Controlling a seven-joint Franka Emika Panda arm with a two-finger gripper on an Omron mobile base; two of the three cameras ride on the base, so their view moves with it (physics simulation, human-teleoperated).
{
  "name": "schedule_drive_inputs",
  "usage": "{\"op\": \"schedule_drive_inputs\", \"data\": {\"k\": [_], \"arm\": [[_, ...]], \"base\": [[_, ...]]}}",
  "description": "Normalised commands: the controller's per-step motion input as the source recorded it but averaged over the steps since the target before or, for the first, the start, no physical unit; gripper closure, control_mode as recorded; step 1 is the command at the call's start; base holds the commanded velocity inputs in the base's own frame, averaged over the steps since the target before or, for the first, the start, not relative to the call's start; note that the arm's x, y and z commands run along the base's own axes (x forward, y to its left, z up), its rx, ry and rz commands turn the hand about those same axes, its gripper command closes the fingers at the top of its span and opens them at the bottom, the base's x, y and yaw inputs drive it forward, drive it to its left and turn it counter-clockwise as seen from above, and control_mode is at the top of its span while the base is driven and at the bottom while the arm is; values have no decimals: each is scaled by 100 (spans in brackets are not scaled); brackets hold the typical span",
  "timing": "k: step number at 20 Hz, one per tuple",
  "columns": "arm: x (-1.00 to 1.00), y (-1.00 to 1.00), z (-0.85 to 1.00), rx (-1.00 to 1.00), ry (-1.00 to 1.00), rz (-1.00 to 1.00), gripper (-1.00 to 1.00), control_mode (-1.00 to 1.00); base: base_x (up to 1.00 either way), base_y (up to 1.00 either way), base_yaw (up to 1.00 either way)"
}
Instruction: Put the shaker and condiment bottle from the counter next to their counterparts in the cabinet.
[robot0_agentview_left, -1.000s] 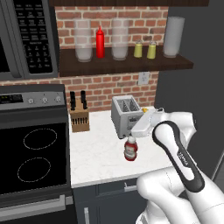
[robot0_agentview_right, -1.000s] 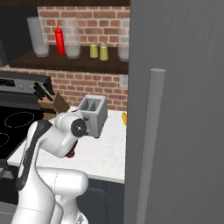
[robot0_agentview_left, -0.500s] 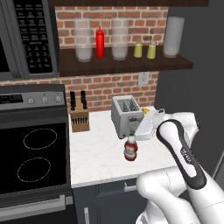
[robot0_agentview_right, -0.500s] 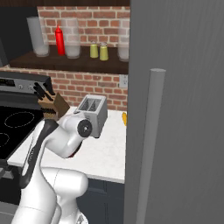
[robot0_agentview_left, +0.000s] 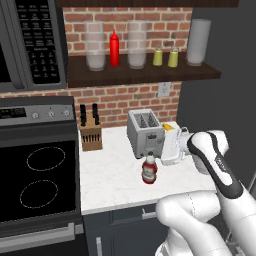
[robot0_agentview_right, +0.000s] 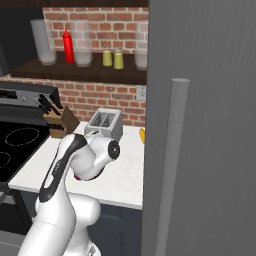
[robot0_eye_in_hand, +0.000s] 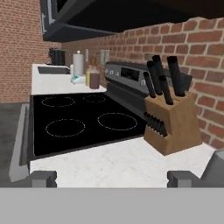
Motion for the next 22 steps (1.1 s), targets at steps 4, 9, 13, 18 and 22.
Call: {"op": "schedule_drive_inputs", "data": {"k": [4,9,13,18,22], "arm": [[1,15,-100,-2,-6,10,-100,-100],[1,0,-60,-11,2,2,-100,-100],[0,2,-6,0,0,0,-100,-100],[0,36,-61,0,0,3,-100,-100],[0,31,-38,1,1,2,-100,-100]], "base": [[0,0,0],[0,0,0],[0,0,0],[0,0,0],[0,0,0]]}}
